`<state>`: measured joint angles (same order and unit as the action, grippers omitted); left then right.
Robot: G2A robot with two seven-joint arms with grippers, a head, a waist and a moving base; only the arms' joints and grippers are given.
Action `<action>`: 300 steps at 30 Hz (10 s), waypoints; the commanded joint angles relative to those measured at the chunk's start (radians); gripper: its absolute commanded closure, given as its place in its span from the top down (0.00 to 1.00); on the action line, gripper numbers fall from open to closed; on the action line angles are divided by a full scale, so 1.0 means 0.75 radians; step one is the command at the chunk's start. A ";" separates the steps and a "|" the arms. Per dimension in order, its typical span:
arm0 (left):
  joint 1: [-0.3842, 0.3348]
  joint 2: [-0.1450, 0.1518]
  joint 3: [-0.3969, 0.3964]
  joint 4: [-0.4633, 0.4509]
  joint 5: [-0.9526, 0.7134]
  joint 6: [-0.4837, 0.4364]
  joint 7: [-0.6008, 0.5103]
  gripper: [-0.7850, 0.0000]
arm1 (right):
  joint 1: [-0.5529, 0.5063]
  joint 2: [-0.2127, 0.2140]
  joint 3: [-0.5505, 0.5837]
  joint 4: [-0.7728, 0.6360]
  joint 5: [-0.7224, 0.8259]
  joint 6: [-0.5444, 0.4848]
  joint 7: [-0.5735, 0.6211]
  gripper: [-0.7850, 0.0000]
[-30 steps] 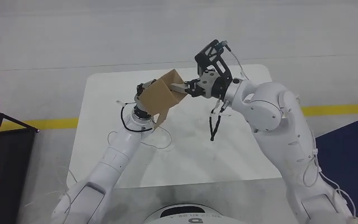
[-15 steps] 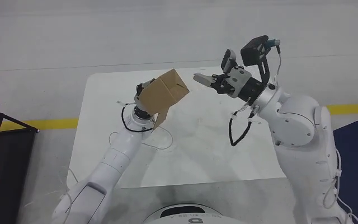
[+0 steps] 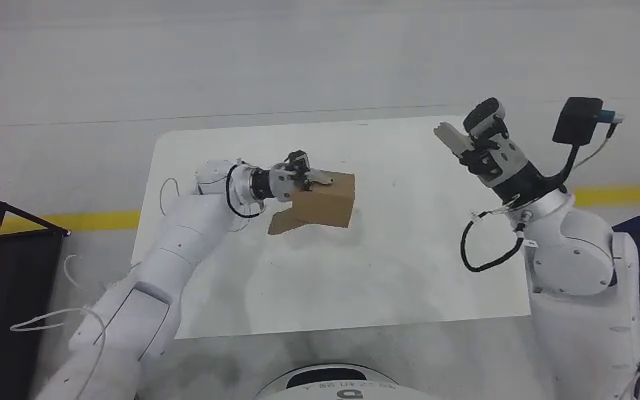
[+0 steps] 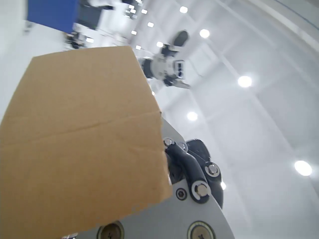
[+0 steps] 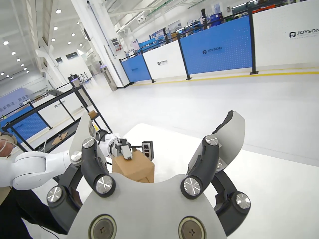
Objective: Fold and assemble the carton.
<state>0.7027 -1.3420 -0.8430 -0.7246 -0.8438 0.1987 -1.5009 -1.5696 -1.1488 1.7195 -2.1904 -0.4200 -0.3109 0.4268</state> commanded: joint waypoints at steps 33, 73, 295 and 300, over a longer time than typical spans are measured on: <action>0.009 0.046 -0.010 -0.176 0.450 -0.180 0.230 1.00 | -0.027 0.006 -0.204 0.035 -0.171 -0.028 0.058 1.00; -0.237 -0.061 0.220 -0.190 0.649 -0.019 0.275 1.00 | -0.065 0.002 -0.401 0.525 -0.738 -0.129 -0.274 0.93; 0.529 0.146 -0.513 -0.529 0.070 -0.366 0.649 1.00 | 0.434 0.007 -0.873 0.857 -1.035 -0.534 0.021 1.00; 0.539 0.145 -0.511 -0.533 0.074 -0.367 0.653 1.00 | 0.464 -0.001 -0.914 0.896 -1.044 -0.528 0.010 0.91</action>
<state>1.1054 -1.2329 -1.2263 -1.1239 -0.7885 -0.0761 -1.0125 -1.2247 -1.1491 1.0373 -1.5215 -1.2032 -0.7065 0.4344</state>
